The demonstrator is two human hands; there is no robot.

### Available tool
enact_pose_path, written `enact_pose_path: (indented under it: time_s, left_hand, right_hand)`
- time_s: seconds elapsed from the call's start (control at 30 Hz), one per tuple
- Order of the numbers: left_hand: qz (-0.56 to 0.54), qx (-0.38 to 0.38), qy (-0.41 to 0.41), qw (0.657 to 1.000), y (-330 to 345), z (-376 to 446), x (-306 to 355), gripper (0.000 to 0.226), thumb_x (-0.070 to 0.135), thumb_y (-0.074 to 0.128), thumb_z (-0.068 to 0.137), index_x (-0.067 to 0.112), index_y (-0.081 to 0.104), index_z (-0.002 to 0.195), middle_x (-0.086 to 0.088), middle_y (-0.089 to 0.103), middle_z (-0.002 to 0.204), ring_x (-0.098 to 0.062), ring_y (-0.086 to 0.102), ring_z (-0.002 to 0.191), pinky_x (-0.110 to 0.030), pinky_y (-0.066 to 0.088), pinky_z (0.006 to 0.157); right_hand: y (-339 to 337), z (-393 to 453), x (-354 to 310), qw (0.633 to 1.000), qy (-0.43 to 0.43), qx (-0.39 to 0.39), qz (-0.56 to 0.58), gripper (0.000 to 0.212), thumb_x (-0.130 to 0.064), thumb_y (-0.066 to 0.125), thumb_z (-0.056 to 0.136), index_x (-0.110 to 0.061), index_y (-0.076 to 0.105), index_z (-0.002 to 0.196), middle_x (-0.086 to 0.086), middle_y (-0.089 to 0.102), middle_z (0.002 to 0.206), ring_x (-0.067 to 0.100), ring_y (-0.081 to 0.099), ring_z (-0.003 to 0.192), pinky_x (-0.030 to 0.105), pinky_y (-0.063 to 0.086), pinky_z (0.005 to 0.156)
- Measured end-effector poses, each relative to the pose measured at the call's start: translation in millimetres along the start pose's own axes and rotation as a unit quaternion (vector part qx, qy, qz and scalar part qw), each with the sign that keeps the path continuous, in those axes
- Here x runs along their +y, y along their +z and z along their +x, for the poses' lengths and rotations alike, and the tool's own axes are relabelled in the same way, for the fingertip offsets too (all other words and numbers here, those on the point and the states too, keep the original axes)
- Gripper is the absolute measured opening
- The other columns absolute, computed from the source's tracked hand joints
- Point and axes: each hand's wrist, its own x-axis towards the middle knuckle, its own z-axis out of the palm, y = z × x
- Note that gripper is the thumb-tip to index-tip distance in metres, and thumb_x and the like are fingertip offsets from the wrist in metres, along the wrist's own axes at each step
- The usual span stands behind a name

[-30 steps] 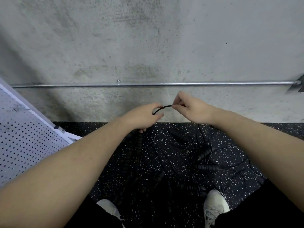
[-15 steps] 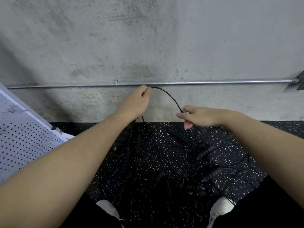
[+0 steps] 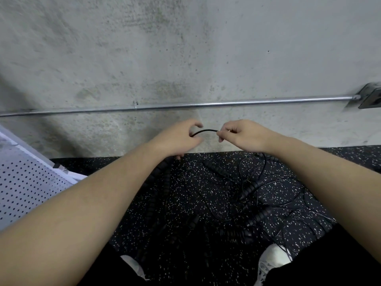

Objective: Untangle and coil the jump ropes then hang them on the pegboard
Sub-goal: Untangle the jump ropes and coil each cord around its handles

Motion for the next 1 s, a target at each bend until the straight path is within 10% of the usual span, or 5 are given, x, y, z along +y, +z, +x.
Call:
enact_pose_path:
  time_s: [0.23,0.53,0.8,1.0]
  left_hand:
    - [0.024,0.061,0.075,0.995,14,5,26,0.032,0.049,0.041,0.107,0.033,0.052,0.081,0.001,0.069,0.078,-0.012,0.057,0.055,-0.036,0.05,0.058]
    - [0.001,0.124,-0.036,0.992,4,24,1,0.033,0.042,0.039,0.108,0.02,0.06,0.096,-0.007,0.073,0.084,-0.019,0.063,0.058,-0.044,0.06,0.064]
    - [0.097,-0.024,-0.02,0.995,17,16,15,0.036,0.043,0.044,0.106,0.034,0.047,0.141,0.002,0.071,0.101,-0.014,0.065,0.056,-0.026,0.052,0.047]
    - [0.068,0.01,0.135,0.988,36,9,46,0.029,0.046,0.042,0.107,0.027,0.061,0.096,0.009,0.058,0.084,-0.01,0.053,0.069,-0.027,0.034,0.057]
  right_hand:
    - [-4,-10,14,0.992,0.009,0.021,0.125,0.026,-0.047,0.053,0.101,-0.025,0.067,0.098,-0.004,0.058,0.063,0.006,0.05,0.05,0.027,0.044,0.061]
    - [-4,-26,50,0.985,0.081,-0.144,-0.057,0.025,-0.036,0.043,0.108,-0.022,0.059,0.121,-0.007,0.073,0.094,-0.004,0.059,0.073,0.021,0.046,0.073]
    - [-16,-35,28,0.998,0.044,-0.043,-0.004,0.028,-0.031,0.039,0.11,-0.029,0.065,0.121,-0.018,0.039,0.062,-0.011,0.048,0.045,0.013,0.036,0.057]
    - [-13,-28,23,0.999,0.017,0.0,0.028,0.025,-0.03,0.042,0.108,-0.03,0.065,0.115,-0.011,0.052,0.066,-0.001,0.042,0.046,0.012,0.034,0.049]
